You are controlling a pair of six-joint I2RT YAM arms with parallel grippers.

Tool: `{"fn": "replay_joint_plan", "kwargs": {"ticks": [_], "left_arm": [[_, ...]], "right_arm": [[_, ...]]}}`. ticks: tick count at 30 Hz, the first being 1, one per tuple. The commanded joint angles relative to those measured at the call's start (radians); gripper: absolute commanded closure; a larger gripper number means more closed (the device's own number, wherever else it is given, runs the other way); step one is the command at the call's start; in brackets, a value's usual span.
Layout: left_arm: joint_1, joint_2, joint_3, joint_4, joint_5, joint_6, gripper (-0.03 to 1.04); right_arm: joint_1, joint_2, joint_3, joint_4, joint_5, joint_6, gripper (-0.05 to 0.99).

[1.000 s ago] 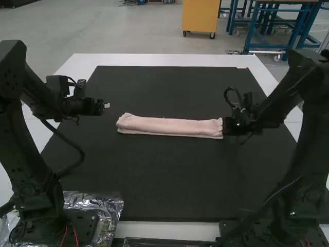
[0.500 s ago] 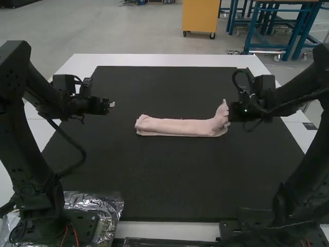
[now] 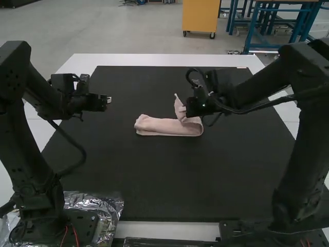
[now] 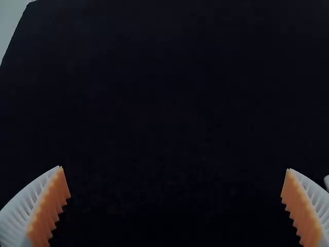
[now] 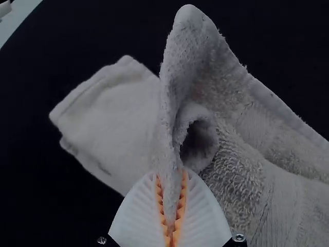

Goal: Fold the towel.

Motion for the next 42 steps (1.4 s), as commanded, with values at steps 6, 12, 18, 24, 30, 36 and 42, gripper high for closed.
{"fn": "replay_joint_plan", "kwargs": {"ticks": [6, 12, 18, 24, 30, 36, 42], "left_arm": [[0.011, -0.047, -0.073, 0.071, -0.020, 0.005, 0.04], [0.011, -0.059, -0.086, 0.083, -0.020, 0.002, 0.04], [0.011, -0.059, -0.089, 0.084, -0.020, 0.002, 0.04], [0.011, -0.059, -0.089, 0.084, -0.020, 0.005, 0.04], [0.011, -0.059, -0.104, 0.090, -0.021, 0.007, 0.04], [0.008, -0.059, -0.113, 0.094, -0.021, 0.004, 0.04], [0.005, -0.059, -0.119, 0.094, -0.021, 0.004, 0.04]], "right_arm": [[0.079, 0.112, 0.130, 0.022, 0.006, 0.024, 0.96], [0.116, 0.193, 0.201, 0.028, 0.009, 0.028, 0.96], [0.156, 0.256, 0.257, 0.036, 0.010, 0.043, 0.96], [0.182, 0.313, 0.317, 0.044, -0.006, 0.081, 0.95], [0.219, 0.311, 0.359, 0.036, -0.062, 0.127, 0.30], [0.209, 0.210, 0.331, 0.042, -0.057, 0.124, 0.23], [0.154, 0.156, 0.228, 0.237, -0.057, 0.164, 0.96]]}}
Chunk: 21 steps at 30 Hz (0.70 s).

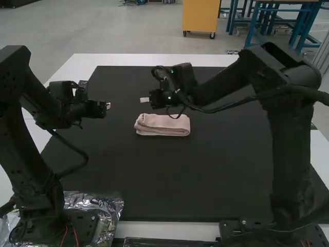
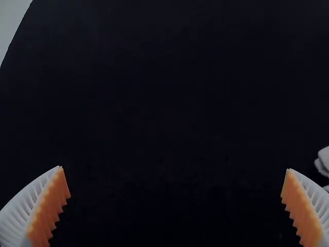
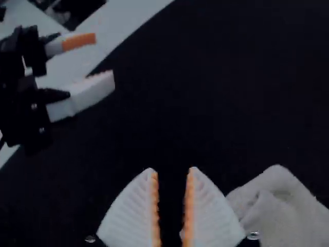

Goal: Fold the towel.

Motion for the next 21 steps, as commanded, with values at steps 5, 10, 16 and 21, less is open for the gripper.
{"fn": "replay_joint_plan", "kwargs": {"ticks": [5, 10, 16, 21], "left_arm": [[0.001, -0.022, -0.016, 0.023, -0.055, 0.016, 0.04], [-0.011, -0.024, -0.028, 0.080, -0.171, 0.016, 0.04], [-0.043, -0.030, -0.048, 0.164, -0.334, 0.016, 0.04], [-0.080, -0.054, -0.051, 0.193, -0.397, 0.020, 0.04]], "right_arm": [[-0.059, 0.010, -0.061, 0.110, -0.019, 0.033, 0.96], [-0.064, 0.077, -0.079, 0.187, -0.022, 0.028, 0.96], [-0.065, 0.172, -0.082, 0.279, -0.027, 0.028, 0.96], [-0.082, 0.255, -0.082, 0.349, -0.028, 0.031, 0.96]]}}
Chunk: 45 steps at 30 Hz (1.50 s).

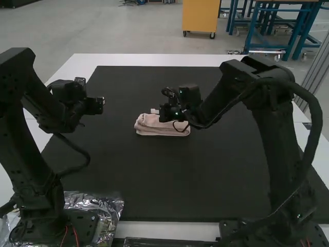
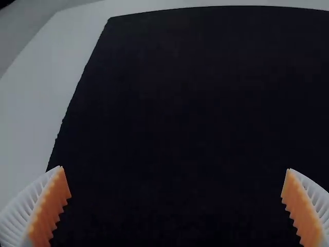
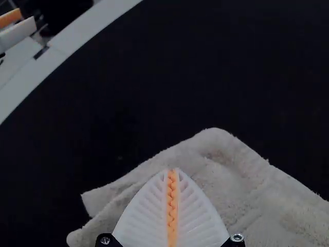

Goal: Fold the towel.

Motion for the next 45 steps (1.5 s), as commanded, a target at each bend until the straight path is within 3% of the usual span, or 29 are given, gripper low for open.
{"fn": "replay_joint_plan", "kwargs": {"ticks": [1, 7, 11, 16, 21, 22, 26, 30, 33, 37, 39, 42, 45], "left_arm": [[-0.027, -0.063, -0.007, 0.008, -0.080, 0.010, 0.04], [-0.055, -0.157, 0.002, -0.030, -0.097, 0.002, 0.04], [-0.078, -0.236, 0.025, -0.093, -0.103, -0.028, 0.04], [-0.136, -0.342, 0.062, -0.179, -0.116, -0.039, 0.04], [-0.207, -0.465, 0.114, -0.242, -0.126, -0.036, 0.04], [-0.221, -0.489, 0.123, -0.254, -0.134, -0.036, 0.04], [-0.262, -0.595, 0.149, -0.306, -0.139, -0.028, 0.04], [-0.240, -0.686, 0.151, -0.381, -0.126, 0.001, 0.04], [-0.234, -0.769, 0.142, -0.430, -0.090, 0.008, 0.04], [-0.225, -0.894, 0.131, -0.480, -0.065, 0.018, 0.04], [-0.196, -0.948, 0.131, -0.529, -0.039, 0.016, 0.04], [-0.156, -1.052, 0.125, -0.591, 0.013, -0.001, 0.04], [-0.148, -1.195, 0.100, -0.634, 0.047, -0.002, 0.04]], "right_arm": [[-0.023, 0.044, -0.003, 0.032, -0.014, 0.009, 0.96], [-0.024, 0.127, -0.035, 0.100, -0.015, 0.009, 0.96], [-0.026, 0.150, -0.035, 0.124, -0.020, 0.012, 0.96], [-0.053, 0.038, -0.031, 0.129, -0.029, 0.061, 0.96], [-0.092, -0.202, -0.026, 0.045, -0.029, 0.084, 0.95], [-0.101, -0.260, -0.025, 0.023, -0.029, 0.093, 0.92], [-0.141, -0.489, -0.031, -0.078, 0.002, 0.104, 0.56], [-0.184, -0.720, -0.052, -0.187, 0.052, 0.103, 0.22], [-0.231, -0.906, -0.089, -0.255, 0.054, 0.107, 0.13], [-0.322, -1.167, -0.177, -0.307, 0.054, 0.127, 0.08], [-0.382, -1.303, -0.224, -0.318, 0.054, 0.152, 0.03], [-0.457, -1.532, -0.290, -0.342, 0.045, 0.179, 0.03], [-0.512, -1.763, -0.338, -0.416, 0.037, 0.201, 0.04]]}}
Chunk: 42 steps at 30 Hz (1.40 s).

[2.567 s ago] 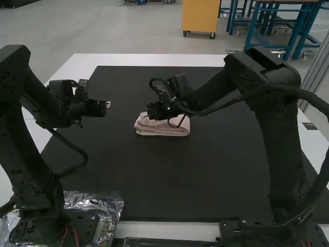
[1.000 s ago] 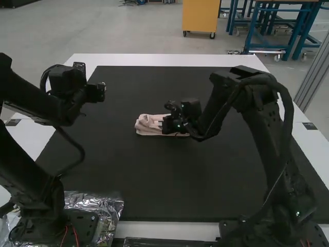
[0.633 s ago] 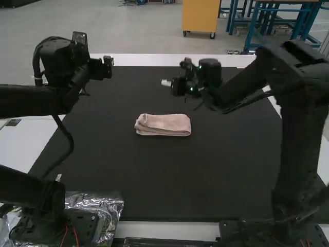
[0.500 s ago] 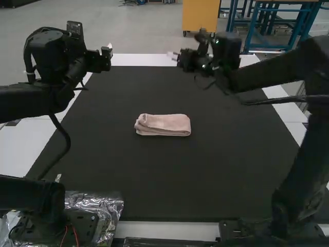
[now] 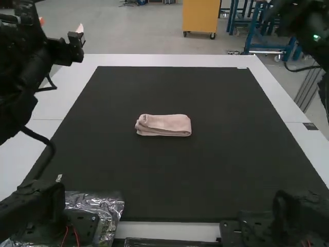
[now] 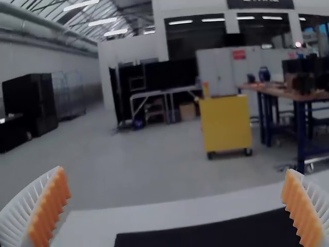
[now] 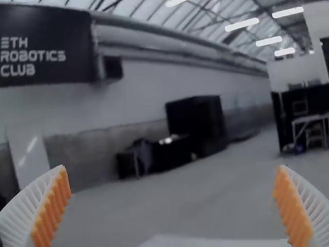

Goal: Fold the towel.

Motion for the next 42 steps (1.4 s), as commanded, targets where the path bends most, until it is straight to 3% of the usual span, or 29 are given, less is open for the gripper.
{"fn": "replay_joint_plan", "kwargs": {"ticks": [1, 5, 7, 11, 14, 16, 18, 21, 23, 24, 28, 30, 31, 33, 34, 35, 37, 39, 41, 42], "left_arm": [[0.011, -0.155, -0.025, -0.023, 0.063, -0.005, 0.04], [0.015, -0.375, -0.063, -0.084, 0.062, -0.008, 0.04], [0.015, -0.494, -0.072, -0.119, 0.058, -0.031, 0.04], [0.017, -0.577, -0.046, -0.234, 0.054, -0.080, 0.04], [0.017, -0.583, -0.016, -0.326, 0.054, -0.072, 0.04], [0.018, -0.583, -0.051, -0.267, 0.054, -0.072, 0.04], [0.015, -0.583, -0.126, -0.167, 0.060, -0.074, 0.04], [0.021, -0.583, -0.244, -0.038, 0.062, -0.049, 0.04], [0.018, -0.583, -0.329, 0.066, 0.141, -0.048, 0.04], [0.017, -0.583, -0.370, 0.122, 0.157, -0.049, 0.04], [0.020, -0.583, -0.539, 0.278, 0.152, -0.054, 0.04], [0.021, -0.583, -0.605, 0.303, 0.124, -0.056, 0.04], [0.021, -0.583, -0.631, 0.303, 0.108, -0.056, 0.04], [0.020, -0.583, -0.637, 0.197, 0.072, -0.053, 0.04], [0.021, -0.583, -0.635, 0.140, 0.063, -0.054, 0.04], [0.021, -0.583, -0.635, 0.086, 0.057, -0.060, 0.04], [0.021, -0.583, -0.637, -0.030, 0.009, -0.137, 0.04], [0.020, -0.583, -0.637, -0.181, -0.001, -0.223, 0.04], [0.020, -0.583, -0.637, -0.231, -0.001, -0.240, 0.04], [0.021, -0.583, -0.637, -0.236, -0.001, -0.255, 0.04]], "right_arm": [[-0.054, -0.237, -0.040, -0.038, -0.009, 0.048, 0.04], [-0.101, -0.507, -0.057, -0.107, 0.011, 0.102, 0.04], [-0.126, -0.606, -0.047, -0.136, 0.012, 0.115, 0.04], [-0.151, -0.609, 0.037, -0.305, 0.008, 0.085, 0.03], [-0.149, -0.611, 0.052, -0.299, 0.025, 0.031, 0.03], [-0.149, -0.611, 0.008, -0.297, 0.054, -0.072, 0.03], [-0.149, -0.611, -0.086, -0.221, 0.104, -0.171, 0.03], [-0.149, -0.611, -0.267, -0.099, 0.129, -0.175, 0.03], [-0.149, -0.611, -0.365, -0.095, 0.196, -0.233, 0.03], [-0.151, -0.611, -0.405, -0.093, 0.227, -0.257, 0.03], [-0.149, -0.611, -0.570, -0.067, 0.230, -0.379, 0.03], [-0.151, -0.611, -0.652, -0.024, 0.238, -0.423, 0.03], [-0.152, -0.611, -0.695, 0.006, 0.276, -0.434, 0.03], [-0.155, -0.611, -0.782, 0.097, 0.407, -0.463, 0.03], [-0.155, -0.612, -0.797, 0.075, 0.430, -0.489, 0.03], [-0.155, -0.612, -0.790, -0.047, 0.449, -0.500, 0.03], [-0.158, -0.612, -0.793, -0.169, 0.449, -0.524, 0.03], [-0.158, -0.612, -0.793, -0.313, 0.449, -0.533, 0.03], [-0.158, -0.612, -0.793, -0.425, 0.449, -0.538, 0.02], [-0.158, -0.612, -0.793, -0.425, 0.449, -0.544, 0.02]]}}
